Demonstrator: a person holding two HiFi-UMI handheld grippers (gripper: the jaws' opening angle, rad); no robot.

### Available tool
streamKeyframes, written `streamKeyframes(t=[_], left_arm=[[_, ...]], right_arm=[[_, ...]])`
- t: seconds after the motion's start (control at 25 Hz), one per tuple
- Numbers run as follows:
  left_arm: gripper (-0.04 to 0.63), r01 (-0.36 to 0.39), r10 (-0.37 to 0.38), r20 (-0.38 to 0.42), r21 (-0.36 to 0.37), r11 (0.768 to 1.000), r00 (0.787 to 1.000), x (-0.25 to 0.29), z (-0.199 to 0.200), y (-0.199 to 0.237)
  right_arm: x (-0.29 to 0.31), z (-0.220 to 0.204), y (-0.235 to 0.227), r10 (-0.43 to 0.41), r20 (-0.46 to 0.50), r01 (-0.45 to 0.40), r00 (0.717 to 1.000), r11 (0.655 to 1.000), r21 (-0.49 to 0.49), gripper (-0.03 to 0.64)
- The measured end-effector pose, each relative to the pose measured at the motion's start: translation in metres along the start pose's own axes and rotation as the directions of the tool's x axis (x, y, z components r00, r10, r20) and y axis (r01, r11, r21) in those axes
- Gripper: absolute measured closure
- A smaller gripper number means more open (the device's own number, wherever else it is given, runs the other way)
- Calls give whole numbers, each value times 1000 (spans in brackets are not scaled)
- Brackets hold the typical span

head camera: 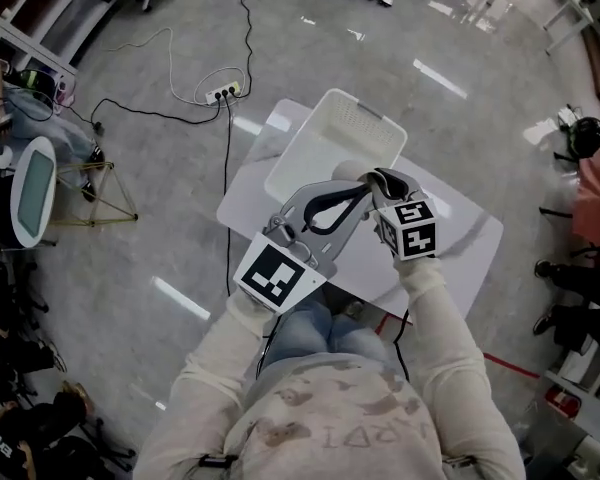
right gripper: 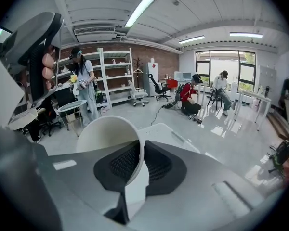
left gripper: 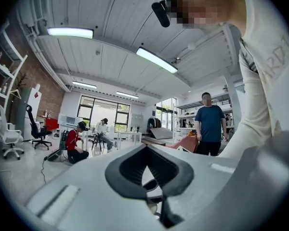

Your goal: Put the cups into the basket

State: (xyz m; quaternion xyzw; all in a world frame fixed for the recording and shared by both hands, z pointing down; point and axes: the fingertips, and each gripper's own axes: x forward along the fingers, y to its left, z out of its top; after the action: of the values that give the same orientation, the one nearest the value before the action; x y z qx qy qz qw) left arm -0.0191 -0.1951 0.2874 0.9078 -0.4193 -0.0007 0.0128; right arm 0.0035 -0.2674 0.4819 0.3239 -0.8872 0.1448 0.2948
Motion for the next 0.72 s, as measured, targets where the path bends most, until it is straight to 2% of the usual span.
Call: streamKeyframes(t=[0.28, 0.4, 0.6, 0.72], left_arm=[[595, -62, 63, -37, 13, 998, 997, -27, -11, 62], [595, -99, 100, -23, 10, 995, 995, -34, -12, 85], [595, -137, 138, -46, 25, 990, 989, -41, -17, 108], [595, -165, 165, -59, -6, 986, 985, -43, -21, 122]], right_arm=[[71, 13, 31, 55, -73, -58, 996, 998, -39, 563], [98, 8, 41, 79, -116, -86, 990, 995, -53, 563], [137, -9, 51, 110, -220, -135, 969, 986, -102, 561], [158, -22, 51, 118, -281, -158, 953, 979, -125, 561]])
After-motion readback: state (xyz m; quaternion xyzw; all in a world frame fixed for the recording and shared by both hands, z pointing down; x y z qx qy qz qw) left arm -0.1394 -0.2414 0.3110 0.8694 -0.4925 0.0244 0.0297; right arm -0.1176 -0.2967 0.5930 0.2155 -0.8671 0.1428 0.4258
